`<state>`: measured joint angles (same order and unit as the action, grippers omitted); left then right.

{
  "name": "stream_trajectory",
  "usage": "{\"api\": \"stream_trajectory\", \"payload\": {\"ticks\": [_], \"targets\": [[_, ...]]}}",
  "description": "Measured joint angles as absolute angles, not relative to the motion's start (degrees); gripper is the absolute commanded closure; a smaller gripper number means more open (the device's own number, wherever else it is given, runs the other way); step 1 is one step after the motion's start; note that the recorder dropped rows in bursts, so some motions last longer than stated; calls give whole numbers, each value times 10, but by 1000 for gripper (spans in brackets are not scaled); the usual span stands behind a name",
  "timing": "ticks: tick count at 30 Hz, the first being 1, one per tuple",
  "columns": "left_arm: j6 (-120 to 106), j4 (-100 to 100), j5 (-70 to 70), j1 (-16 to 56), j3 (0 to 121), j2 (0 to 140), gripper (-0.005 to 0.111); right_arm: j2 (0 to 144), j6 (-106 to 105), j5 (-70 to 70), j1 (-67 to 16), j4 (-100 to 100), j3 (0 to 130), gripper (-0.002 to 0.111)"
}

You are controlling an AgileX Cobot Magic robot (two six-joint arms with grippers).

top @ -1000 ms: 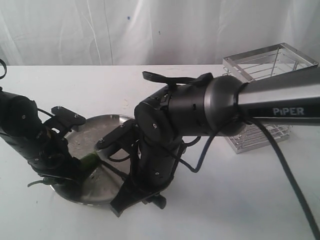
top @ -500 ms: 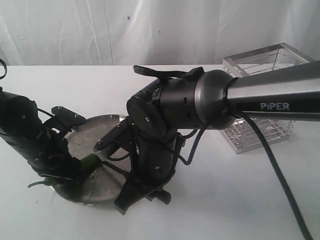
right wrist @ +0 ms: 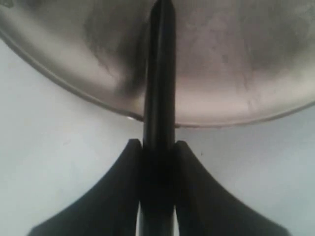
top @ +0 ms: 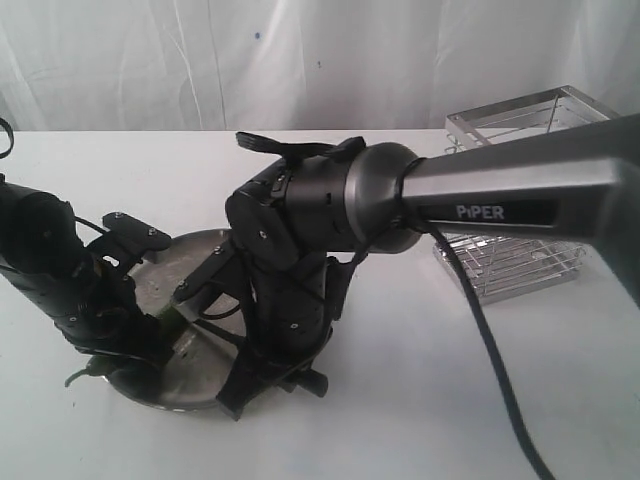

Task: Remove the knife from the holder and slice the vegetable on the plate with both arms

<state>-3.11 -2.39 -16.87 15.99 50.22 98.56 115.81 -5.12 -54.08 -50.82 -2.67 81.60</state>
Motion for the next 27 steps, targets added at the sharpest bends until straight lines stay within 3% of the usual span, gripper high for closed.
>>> {"api": "stream_trajectory", "payload": {"ticks": [13,22,25,27], "targets": [[-31,-24,-169,160,502,986,45,1195,-66,-578,-513,-42,872,108],[-31,-25,-186,160,502,986,93,1195,-68,-589,-514,-50,874,108],[-31,-25,-188,160,502,986,106,1195,-68,-589,-514,-50,874,108],[-31,-25,-188,160,503,986,107,1195,-68,-589,-514,-50,874,108]]}}
